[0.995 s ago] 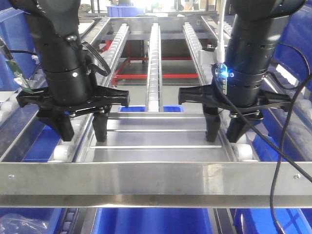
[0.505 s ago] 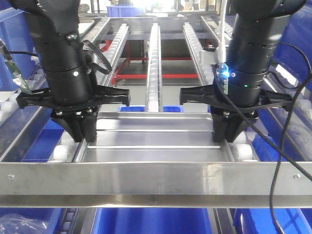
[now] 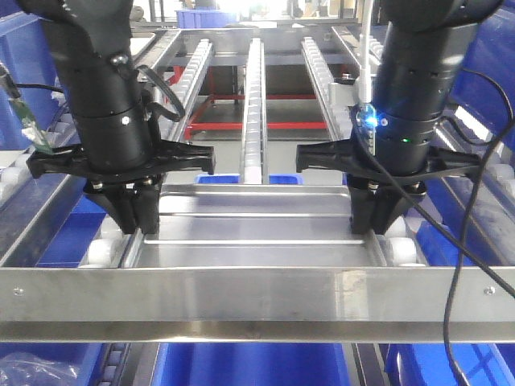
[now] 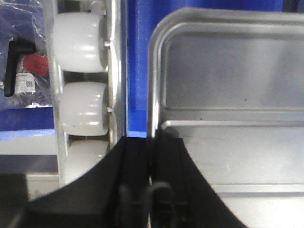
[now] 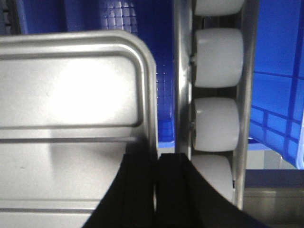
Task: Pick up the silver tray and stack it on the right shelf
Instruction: 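Lift the tray with both grippers and pull it toward the robot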
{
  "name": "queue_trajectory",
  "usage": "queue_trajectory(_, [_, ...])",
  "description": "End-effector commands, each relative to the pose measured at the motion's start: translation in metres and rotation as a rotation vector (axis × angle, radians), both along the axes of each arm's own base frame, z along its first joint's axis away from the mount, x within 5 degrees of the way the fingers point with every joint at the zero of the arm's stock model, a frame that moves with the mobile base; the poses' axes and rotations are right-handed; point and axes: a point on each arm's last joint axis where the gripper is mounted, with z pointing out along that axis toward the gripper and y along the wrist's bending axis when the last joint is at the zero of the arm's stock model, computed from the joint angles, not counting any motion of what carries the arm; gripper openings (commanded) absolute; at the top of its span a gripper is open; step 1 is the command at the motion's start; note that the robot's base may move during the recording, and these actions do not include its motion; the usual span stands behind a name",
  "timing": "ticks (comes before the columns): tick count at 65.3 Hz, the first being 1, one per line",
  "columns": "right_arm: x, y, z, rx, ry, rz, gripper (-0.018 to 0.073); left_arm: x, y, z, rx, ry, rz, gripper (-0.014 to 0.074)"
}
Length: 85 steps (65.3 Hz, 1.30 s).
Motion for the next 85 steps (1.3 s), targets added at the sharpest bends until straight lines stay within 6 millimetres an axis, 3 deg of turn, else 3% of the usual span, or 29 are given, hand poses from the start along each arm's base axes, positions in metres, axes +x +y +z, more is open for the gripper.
queue_trajectory(1, [0.003, 0.001, 0.039, 0.027, -0.084, 0.002, 0.0052, 0.002, -0.001, 0.033, -0.008, -0.052, -0.001, -0.0100])
queue_trajectory(14, [-0.002, -0.001, 0.075, 0.058, -0.112, -0.032, 0.0052, 0.001, 0.002, 0.075, -0.007, -0.084, 0.014, -0.0100])
queue_trajectory(31, [-0.029, -0.007, 0.114, 0.091, -0.144, -0.062, 0.0052, -0.024, 0.013, 0.115, -0.026, -0.112, 0.017, -0.0100])
queue_trajectory(48, [-0.064, 0.009, 0.101, 0.094, -0.115, -0.067, 0.0052, -0.061, 0.013, 0.109, -0.057, -0.092, 0.022, -0.0100])
queue_trajectory(60, [-0.095, 0.014, 0.099, 0.069, -0.100, -0.025, 0.0052, -0.100, 0.020, 0.103, -0.085, -0.076, 0.032, -0.0100])
queue_trajectory(85, [-0.165, -0.002, 0.090, 0.119, -0.067, -0.035, 0.0052, -0.168, 0.025, 0.083, -0.091, -0.022, 0.027, -0.0100])
